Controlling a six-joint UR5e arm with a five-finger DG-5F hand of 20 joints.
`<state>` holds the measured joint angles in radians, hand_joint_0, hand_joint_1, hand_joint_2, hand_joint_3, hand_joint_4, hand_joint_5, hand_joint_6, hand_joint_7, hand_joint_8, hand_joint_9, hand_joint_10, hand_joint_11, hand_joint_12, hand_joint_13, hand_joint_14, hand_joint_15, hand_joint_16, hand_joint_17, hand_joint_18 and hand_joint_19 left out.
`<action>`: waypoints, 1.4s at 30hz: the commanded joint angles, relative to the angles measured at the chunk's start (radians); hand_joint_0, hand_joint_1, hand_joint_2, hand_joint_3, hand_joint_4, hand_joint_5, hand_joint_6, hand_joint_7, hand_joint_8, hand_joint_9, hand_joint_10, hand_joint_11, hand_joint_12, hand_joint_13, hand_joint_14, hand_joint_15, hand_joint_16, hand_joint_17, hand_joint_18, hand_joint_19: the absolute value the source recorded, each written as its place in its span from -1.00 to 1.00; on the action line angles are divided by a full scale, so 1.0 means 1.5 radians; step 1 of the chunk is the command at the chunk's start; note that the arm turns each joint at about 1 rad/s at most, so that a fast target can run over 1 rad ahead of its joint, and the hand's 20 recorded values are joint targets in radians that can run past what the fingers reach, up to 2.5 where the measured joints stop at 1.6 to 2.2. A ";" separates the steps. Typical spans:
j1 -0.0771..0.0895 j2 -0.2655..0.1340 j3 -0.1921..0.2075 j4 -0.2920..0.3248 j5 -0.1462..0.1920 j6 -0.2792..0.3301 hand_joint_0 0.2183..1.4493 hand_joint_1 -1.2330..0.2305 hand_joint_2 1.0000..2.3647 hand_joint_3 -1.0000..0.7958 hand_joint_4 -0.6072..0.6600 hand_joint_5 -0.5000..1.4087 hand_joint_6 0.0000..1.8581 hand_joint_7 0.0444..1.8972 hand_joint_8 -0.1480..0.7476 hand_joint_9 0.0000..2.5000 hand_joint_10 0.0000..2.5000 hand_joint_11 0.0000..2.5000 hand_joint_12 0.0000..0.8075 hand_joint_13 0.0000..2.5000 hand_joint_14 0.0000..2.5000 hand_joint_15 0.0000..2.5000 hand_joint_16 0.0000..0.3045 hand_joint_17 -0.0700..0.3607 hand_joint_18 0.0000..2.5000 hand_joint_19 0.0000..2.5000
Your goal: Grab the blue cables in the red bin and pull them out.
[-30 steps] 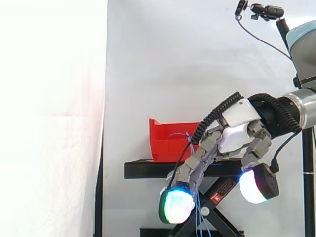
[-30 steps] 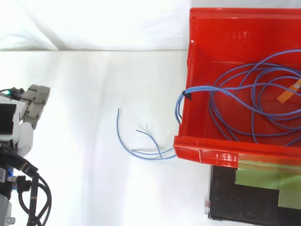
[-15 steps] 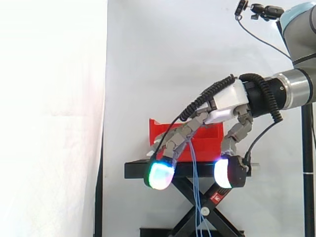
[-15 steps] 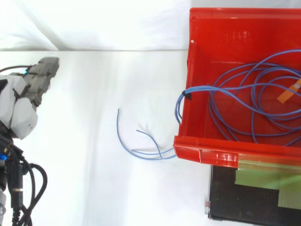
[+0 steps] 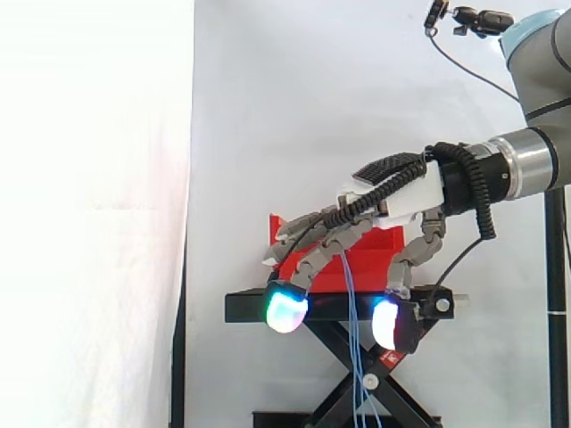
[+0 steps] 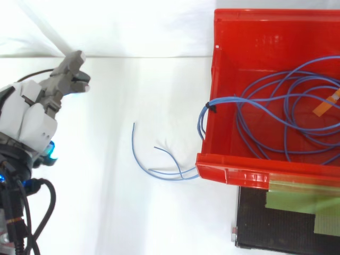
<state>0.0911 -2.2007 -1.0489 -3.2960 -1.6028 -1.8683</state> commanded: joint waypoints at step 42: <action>-0.089 0.000 -0.015 -0.026 -0.086 -0.738 -0.10 -0.54 -1.00 -0.95 0.36 -0.11 -0.26 -0.58 -0.04 -0.60 -0.99 -0.69 -0.13 -0.81 -1.00 -0.90 -0.66 -0.13 -0.90 -0.88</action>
<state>-0.0404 -2.2006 -1.0670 -3.3620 -1.7286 -2.9516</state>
